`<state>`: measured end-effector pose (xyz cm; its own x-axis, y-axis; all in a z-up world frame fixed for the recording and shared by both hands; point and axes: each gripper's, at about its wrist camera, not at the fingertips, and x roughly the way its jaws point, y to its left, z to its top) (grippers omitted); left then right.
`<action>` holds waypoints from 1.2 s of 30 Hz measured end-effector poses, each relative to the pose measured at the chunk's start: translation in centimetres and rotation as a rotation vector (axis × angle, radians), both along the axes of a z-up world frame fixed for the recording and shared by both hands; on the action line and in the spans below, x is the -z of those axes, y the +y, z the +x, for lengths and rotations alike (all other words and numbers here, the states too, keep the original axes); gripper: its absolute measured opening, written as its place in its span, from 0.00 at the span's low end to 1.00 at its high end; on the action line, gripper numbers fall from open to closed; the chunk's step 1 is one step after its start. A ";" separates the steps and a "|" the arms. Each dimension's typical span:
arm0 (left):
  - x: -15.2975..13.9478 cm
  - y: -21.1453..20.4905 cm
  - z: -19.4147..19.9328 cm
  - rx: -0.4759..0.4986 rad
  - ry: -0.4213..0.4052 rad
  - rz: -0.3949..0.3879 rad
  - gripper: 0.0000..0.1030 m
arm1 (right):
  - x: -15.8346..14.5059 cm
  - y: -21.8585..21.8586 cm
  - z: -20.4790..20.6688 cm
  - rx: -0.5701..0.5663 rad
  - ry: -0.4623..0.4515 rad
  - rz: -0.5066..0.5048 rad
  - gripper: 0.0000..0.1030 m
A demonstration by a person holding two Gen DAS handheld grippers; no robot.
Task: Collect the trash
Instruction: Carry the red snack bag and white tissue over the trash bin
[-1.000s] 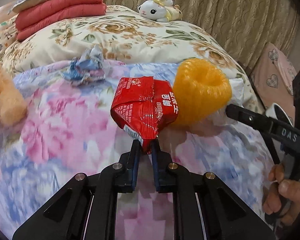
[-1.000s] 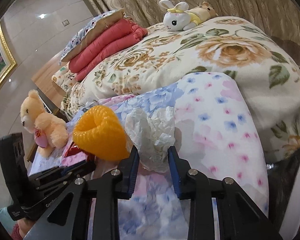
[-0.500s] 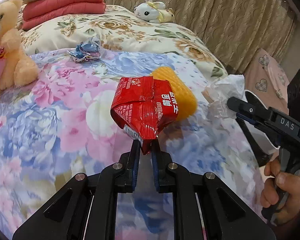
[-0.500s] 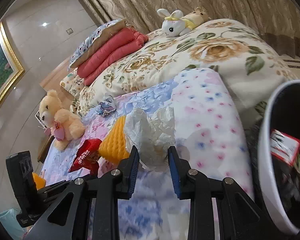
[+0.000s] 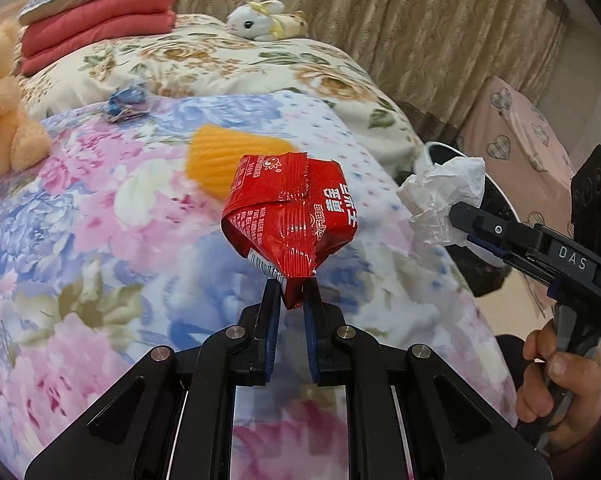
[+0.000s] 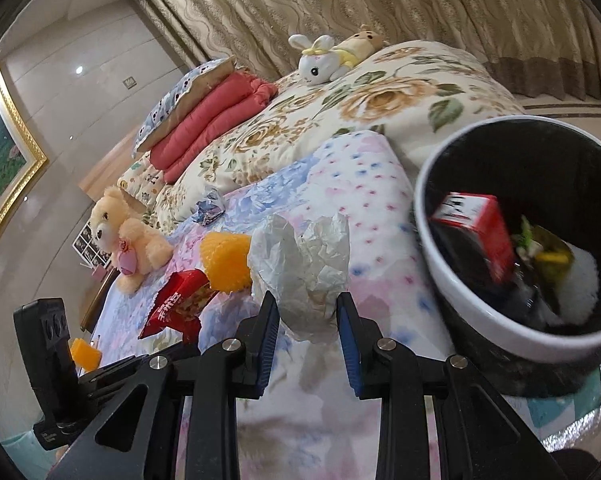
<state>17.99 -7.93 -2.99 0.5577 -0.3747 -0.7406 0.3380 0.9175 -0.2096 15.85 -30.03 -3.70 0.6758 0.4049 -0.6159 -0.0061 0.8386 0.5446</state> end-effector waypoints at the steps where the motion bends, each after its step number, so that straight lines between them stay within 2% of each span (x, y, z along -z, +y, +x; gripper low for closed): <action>1: -0.2 -0.4 -0.2 0.009 -0.003 0.001 0.10 | -0.2 -0.4 -0.4 0.008 -0.003 0.003 0.29; 21: -1.4 -7.5 -1.7 0.138 -0.023 0.012 0.11 | -1.3 -6.7 -4.6 0.141 -0.031 0.014 0.29; 36: -2.4 -12.4 -1.7 0.221 -0.042 0.031 0.11 | -1.4 -10.8 -5.9 0.232 -0.036 0.011 0.29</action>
<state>16.29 -20.33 -0.55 0.4954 -0.4688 -0.7313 0.5396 0.8258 -0.1638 9.96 -40.81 -2.27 0.7727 0.2427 -0.5866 0.1667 0.8140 0.5564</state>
